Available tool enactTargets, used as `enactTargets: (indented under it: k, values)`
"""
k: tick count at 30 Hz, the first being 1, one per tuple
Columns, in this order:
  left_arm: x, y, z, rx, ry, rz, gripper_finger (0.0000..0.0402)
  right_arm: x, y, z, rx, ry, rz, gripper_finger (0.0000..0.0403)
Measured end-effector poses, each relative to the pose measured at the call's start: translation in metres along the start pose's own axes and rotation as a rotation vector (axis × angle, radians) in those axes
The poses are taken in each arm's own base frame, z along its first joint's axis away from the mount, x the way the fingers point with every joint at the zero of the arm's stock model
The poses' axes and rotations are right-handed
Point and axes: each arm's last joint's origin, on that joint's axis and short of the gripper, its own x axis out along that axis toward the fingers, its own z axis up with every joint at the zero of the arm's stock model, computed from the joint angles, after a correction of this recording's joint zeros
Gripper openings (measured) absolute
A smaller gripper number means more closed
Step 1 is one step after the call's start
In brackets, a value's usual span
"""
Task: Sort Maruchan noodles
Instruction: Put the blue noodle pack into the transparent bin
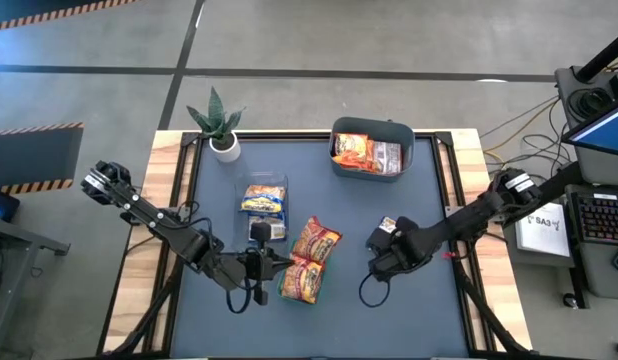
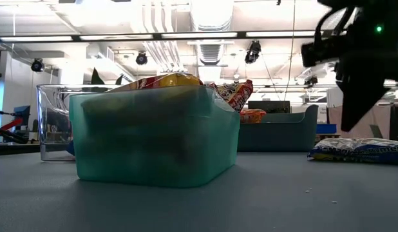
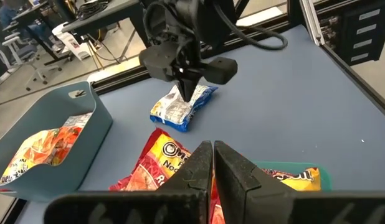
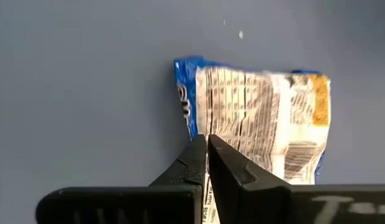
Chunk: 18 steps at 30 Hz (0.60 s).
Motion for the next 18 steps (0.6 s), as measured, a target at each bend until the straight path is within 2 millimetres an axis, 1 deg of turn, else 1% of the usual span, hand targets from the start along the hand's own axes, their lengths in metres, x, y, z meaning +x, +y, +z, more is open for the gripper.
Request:
enactTargets:
  k: [5, 9, 11, 14, 18]
  values:
    - [0.000, 0.000, 0.000, -0.002, -0.003, 0.000, 0.0000, -0.018, -0.009, 0.001, 0.001, -0.049, 0.060, 0.0009]
    - [0.000, 0.000, 0.001, -0.005, -0.006, -0.001, 0.0000, -0.033, -0.016, 0.002, 0.032, -0.079, 0.114, 0.0009]
    - [0.000, 0.000, 0.001, -0.008, -0.010, -0.001, 0.0000, -0.038, -0.020, 0.002, 0.059, -0.086, 0.140, 0.0016]
    - [0.000, 0.000, 0.001, -0.010, -0.013, -0.001, 0.0000, -0.044, -0.023, 0.001, 0.070, -0.092, 0.165, 0.0044]
    - [0.000, 0.000, 0.003, -0.019, -0.025, 0.000, 0.0000, -0.046, -0.024, 0.001, 0.088, -0.077, 0.183, 0.0103]
